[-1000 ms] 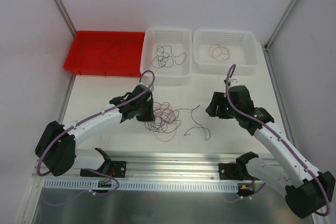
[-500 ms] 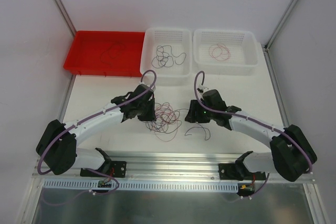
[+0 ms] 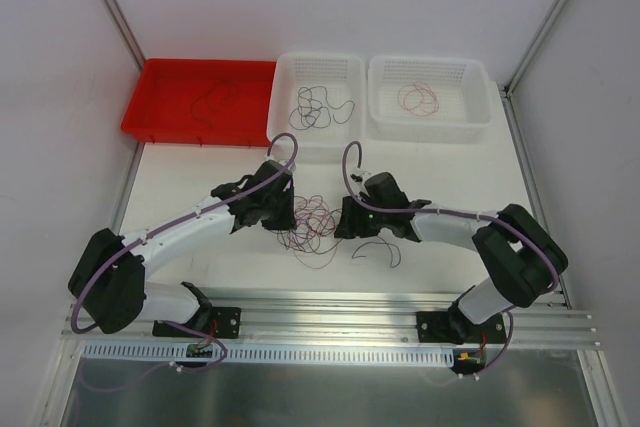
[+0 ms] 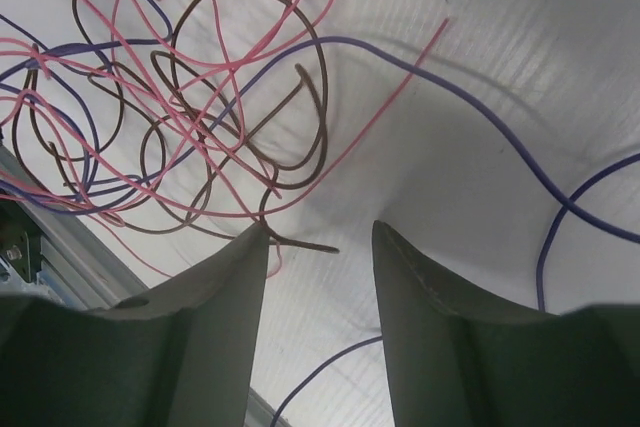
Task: Untangle the cables
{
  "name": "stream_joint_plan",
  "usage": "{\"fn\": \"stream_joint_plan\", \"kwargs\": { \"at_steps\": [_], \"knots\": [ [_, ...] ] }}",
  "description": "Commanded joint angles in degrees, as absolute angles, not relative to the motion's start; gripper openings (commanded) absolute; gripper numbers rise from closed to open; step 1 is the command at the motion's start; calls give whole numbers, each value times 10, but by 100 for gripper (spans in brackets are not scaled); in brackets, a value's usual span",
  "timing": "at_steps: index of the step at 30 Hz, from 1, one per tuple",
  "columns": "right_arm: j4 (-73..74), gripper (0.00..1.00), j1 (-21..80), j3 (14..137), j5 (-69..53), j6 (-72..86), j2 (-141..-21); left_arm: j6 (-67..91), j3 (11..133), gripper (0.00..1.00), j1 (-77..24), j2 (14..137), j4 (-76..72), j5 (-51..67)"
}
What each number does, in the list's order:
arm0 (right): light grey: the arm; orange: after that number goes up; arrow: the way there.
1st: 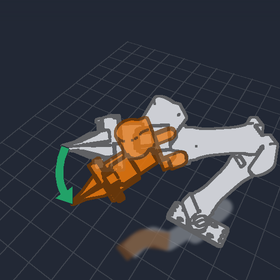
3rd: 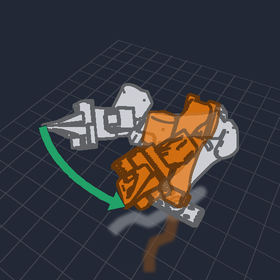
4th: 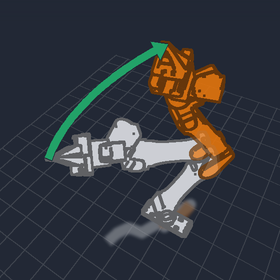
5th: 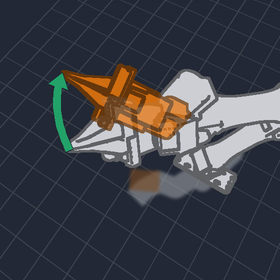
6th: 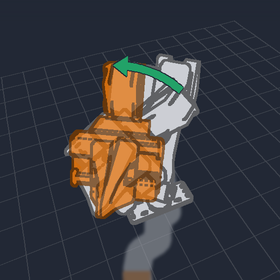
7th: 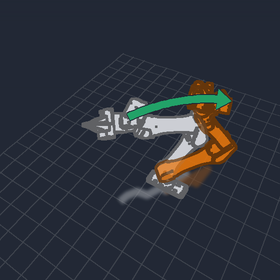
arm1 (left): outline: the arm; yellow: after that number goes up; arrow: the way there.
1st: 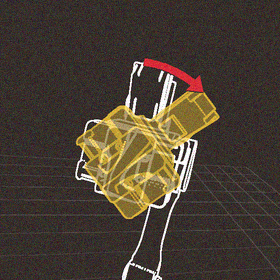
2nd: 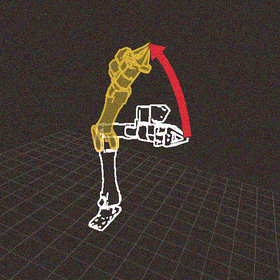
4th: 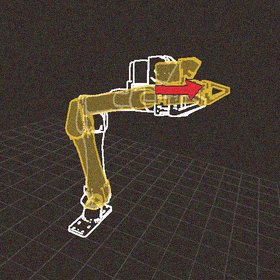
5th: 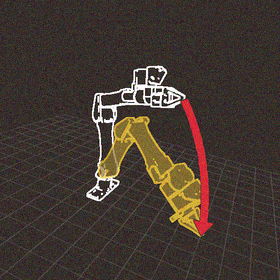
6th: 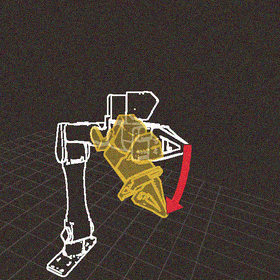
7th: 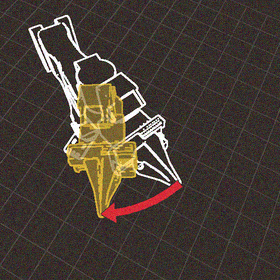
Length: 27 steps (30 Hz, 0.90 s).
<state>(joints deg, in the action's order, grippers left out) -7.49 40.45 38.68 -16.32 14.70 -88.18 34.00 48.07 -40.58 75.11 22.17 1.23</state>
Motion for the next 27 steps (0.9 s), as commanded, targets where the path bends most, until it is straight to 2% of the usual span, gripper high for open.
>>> {"fn": "stream_joint_plan", "kwargs": {
  "at_steps": [1,2,6,8,9,18,27],
  "knots": [
    [-102,48,409,408,-177,136,-899,338,490,0,-412,733,223,3],
    [-102,45,408,408,-176,135,-901,338,491,0,-412,732,222,3],
    [-84,16,409,401,-162,134,-882,332,485,0,-409,727,227,-27],
    [-63,9,409,399,-154,128,-850,331,477,0,-403,719,230,-36],
    [-48,2,408,398,-142,125,-837,331,475,0,-392,715,232,-40],
    [144,1,401,420,-57,68,-653,324,447,0,-347,674,253,-70],
    [216,1,399,461,-54,69,-616,329,437,0,-343,672,257,-75]
  ]
}}
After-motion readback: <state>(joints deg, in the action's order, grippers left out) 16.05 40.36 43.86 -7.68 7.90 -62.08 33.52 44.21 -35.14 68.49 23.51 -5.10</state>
